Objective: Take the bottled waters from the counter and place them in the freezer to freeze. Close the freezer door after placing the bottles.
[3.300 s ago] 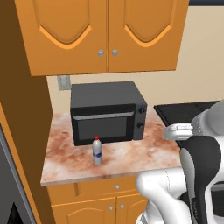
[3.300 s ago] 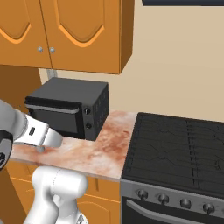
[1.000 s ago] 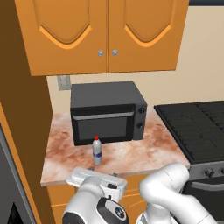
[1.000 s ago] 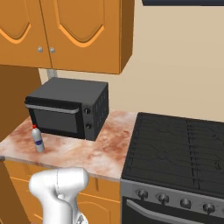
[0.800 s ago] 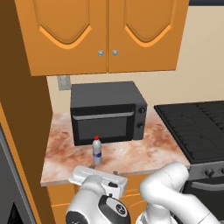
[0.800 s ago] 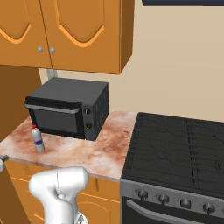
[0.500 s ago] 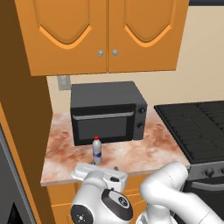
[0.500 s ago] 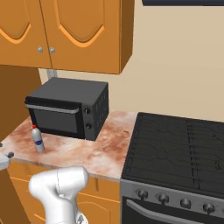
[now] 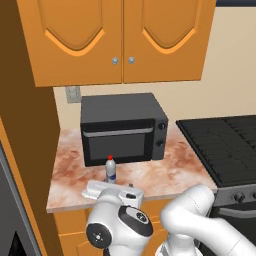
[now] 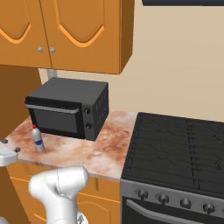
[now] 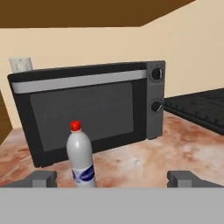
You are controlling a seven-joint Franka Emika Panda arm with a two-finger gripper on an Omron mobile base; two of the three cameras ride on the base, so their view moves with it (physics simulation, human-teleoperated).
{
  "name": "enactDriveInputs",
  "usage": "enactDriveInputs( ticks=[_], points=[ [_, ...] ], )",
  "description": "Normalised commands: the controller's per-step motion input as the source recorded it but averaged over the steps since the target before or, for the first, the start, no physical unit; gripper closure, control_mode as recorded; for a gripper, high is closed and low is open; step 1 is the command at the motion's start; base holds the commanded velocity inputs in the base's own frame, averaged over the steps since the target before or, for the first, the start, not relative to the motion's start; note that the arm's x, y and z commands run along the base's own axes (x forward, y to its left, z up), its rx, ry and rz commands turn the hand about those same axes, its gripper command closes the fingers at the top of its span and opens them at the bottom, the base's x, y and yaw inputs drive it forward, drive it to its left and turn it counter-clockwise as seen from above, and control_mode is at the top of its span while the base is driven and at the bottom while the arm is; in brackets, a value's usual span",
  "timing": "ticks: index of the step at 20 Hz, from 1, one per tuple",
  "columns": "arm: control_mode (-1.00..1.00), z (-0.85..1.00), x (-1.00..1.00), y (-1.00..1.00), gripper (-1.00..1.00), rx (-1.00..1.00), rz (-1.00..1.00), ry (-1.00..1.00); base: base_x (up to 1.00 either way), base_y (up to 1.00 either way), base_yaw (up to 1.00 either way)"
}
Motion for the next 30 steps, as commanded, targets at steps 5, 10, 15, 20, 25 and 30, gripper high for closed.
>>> enactDriveInputs(
  ticks=[5,10,15,20,25,30],
  points=[
    [-1.0,-0.05,0.18,-0.02,-1.0,0.0,0.0,0.0,0.0,0.0,0.0],
    [-1.0,-0.05,0.19,-0.04,-1.0,0.0,0.0,0.0,0.0,0.0,0.0],
    [-1.0,-0.12,0.27,-0.02,-1.0,0.0,0.01,0.01,0.0,0.0,0.0],
    [-1.0,-0.08,0.3,0.0,-1.0,0.0,0.03,0.02,0.0,0.0,0.0],
    [-1.0,-0.15,0.17,0.0,-1.0,0.0,0.02,0.01,0.0,0.0,0.0],
    [-1.0,-0.22,0.1,0.0,-1.0,0.0,0.0,0.0,0.0,0.0,0.0]
  ],
)
